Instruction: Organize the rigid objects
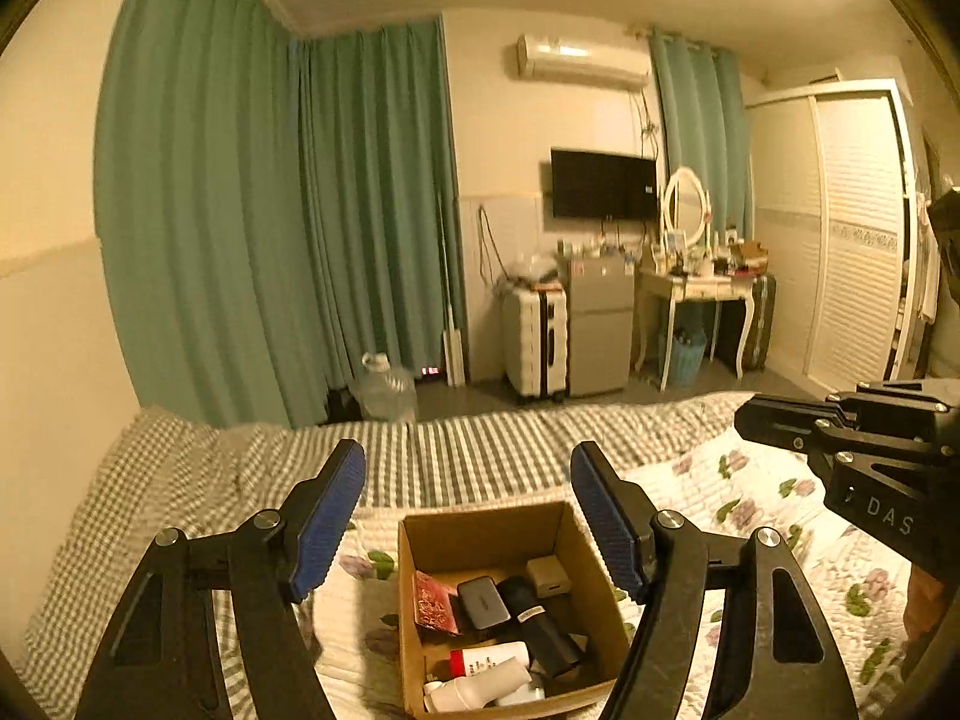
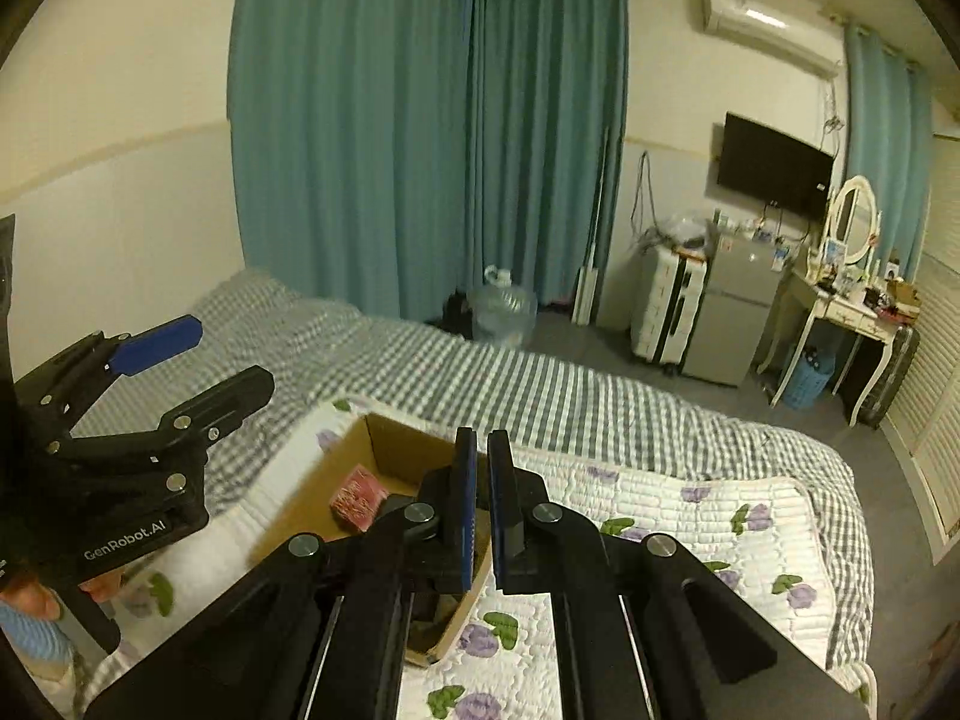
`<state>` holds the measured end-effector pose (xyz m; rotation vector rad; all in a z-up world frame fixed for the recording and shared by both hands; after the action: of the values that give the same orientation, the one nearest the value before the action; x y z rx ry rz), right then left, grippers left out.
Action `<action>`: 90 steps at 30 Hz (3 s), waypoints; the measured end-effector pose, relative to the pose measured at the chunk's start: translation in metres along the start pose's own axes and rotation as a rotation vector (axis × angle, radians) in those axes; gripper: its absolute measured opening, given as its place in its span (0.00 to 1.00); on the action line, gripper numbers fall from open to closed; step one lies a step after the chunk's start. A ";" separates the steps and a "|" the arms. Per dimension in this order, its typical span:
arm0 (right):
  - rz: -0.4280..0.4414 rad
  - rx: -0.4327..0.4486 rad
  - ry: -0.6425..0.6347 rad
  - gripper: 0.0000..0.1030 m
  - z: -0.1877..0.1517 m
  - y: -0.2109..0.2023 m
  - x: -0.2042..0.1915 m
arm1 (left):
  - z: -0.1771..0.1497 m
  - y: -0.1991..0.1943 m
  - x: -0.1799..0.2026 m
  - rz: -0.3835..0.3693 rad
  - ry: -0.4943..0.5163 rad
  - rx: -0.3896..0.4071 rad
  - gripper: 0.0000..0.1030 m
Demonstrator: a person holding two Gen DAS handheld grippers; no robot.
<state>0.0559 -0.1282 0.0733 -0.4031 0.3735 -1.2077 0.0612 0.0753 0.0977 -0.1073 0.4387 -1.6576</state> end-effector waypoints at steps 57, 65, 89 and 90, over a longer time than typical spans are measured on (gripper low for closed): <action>-0.120 0.151 0.225 1.00 -0.127 -0.074 0.018 | -0.107 -0.070 0.044 0.087 0.004 -0.029 0.74; -0.127 0.151 0.229 1.00 -0.129 -0.073 0.019 | -0.109 -0.070 0.040 0.089 -0.003 -0.035 0.74; -0.135 0.141 0.230 1.00 -0.132 -0.072 0.019 | -0.114 -0.071 0.039 0.085 -0.007 -0.044 0.74; -0.134 0.140 0.231 1.00 -0.132 -0.072 0.019 | -0.114 -0.070 0.039 0.086 -0.007 -0.044 0.74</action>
<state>-0.0608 -0.1811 -0.0080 -0.1694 0.4621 -1.4075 -0.0465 0.0679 0.0102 -0.1255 0.4685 -1.5633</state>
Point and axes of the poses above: each gripper's, at about its wrist camera, not at the fingertips, and y roughly the way its jaws point, x to its right, z to its top, the point moved 6 cm from there along y, roughly the way its jaws point, and after that the axes turned 6 degrees about y, right-handed, at the moved point
